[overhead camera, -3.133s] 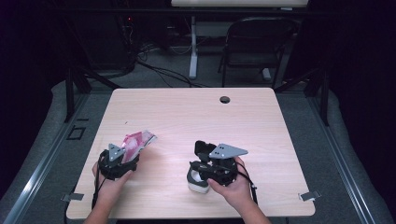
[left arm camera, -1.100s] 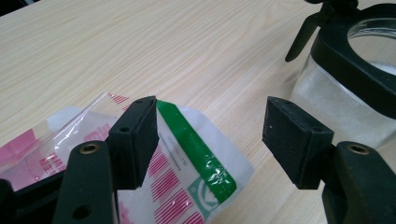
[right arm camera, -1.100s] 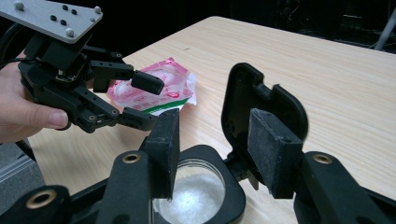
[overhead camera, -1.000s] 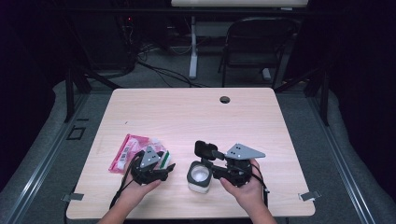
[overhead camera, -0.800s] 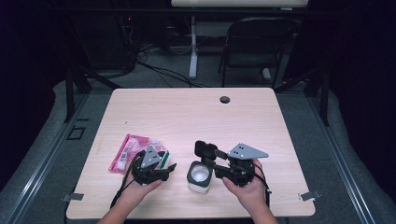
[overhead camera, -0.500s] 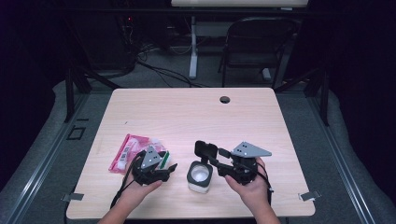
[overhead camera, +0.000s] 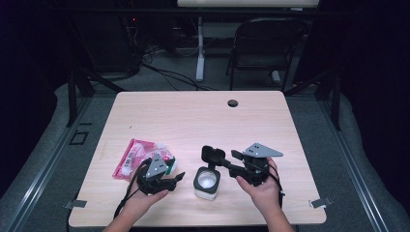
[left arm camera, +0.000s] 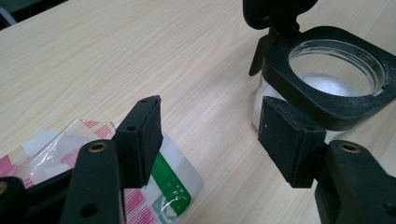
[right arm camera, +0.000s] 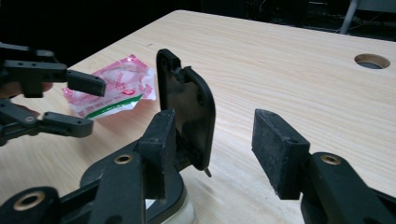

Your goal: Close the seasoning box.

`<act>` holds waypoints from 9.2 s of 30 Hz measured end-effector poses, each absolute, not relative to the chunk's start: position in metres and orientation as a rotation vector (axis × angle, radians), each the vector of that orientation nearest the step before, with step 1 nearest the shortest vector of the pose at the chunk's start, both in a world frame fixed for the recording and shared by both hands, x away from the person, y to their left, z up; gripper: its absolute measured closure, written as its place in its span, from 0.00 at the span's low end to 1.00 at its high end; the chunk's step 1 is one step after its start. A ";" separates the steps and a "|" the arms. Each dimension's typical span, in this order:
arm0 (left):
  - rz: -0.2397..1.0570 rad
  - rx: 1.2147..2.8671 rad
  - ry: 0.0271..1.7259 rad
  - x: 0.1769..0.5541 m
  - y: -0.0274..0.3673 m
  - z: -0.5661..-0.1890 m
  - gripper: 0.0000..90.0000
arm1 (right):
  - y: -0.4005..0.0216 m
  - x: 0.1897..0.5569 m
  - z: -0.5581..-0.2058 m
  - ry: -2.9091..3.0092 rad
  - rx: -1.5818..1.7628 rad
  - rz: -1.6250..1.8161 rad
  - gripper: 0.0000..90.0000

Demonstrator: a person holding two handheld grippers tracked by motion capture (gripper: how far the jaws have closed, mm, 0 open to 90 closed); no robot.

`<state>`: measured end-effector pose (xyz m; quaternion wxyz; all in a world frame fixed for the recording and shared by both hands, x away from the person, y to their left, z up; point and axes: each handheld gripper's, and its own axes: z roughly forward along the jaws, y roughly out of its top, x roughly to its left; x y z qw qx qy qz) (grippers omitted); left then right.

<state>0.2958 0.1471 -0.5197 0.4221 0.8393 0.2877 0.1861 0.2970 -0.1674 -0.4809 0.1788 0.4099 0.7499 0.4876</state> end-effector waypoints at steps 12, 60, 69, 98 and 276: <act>0.442 2.117 0.686 0.287 0.145 -0.520 0.46 | -0.165 0.308 -0.488 2.152 1.184 1.380 0.56; 0.318 2.190 0.552 0.269 0.114 -0.532 0.57 | -0.153 0.304 -0.487 2.255 1.097 1.323 0.86; 0.286 2.201 0.530 0.269 0.111 -0.532 0.59 | -0.148 0.296 -0.482 2.293 1.043 1.337 0.82; 0.285 2.194 0.533 0.270 0.109 -0.538 0.59 | -0.129 0.272 -0.487 2.284 0.901 1.222 0.71; 0.467 1.821 1.303 0.346 0.287 -0.552 0.50 | -0.223 0.305 -0.555 2.062 1.464 1.141 0.51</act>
